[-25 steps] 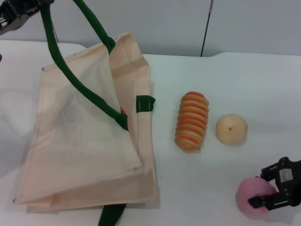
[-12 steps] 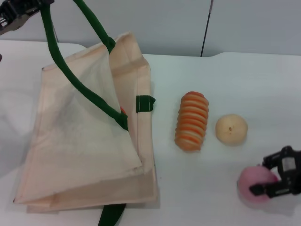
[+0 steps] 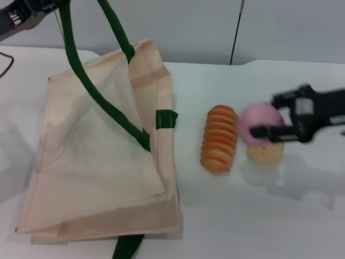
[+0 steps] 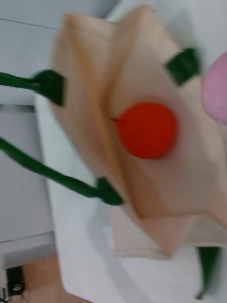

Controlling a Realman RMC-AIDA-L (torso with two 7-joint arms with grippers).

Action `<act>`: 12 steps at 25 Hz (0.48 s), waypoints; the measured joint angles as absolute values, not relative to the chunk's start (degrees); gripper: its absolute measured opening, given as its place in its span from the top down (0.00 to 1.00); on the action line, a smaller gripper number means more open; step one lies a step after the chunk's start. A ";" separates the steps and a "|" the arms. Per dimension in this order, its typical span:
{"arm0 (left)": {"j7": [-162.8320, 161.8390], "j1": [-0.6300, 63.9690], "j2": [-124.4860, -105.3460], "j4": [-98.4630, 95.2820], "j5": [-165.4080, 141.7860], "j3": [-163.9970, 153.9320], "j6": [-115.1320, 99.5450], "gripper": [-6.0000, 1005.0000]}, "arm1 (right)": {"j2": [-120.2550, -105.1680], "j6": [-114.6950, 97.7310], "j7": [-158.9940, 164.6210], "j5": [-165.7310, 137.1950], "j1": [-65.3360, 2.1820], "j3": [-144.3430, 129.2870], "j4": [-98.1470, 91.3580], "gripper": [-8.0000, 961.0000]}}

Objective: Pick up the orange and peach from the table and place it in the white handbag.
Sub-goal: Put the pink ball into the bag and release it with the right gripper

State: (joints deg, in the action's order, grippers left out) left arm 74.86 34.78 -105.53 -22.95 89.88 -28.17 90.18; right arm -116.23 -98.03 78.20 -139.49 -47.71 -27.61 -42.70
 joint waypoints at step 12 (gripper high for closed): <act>74.91 36.83 -106.02 -22.77 89.63 -28.51 90.62 0.84 | -116.28 -82.62 72.24 -136.42 -60.43 -27.99 -23.13 0.42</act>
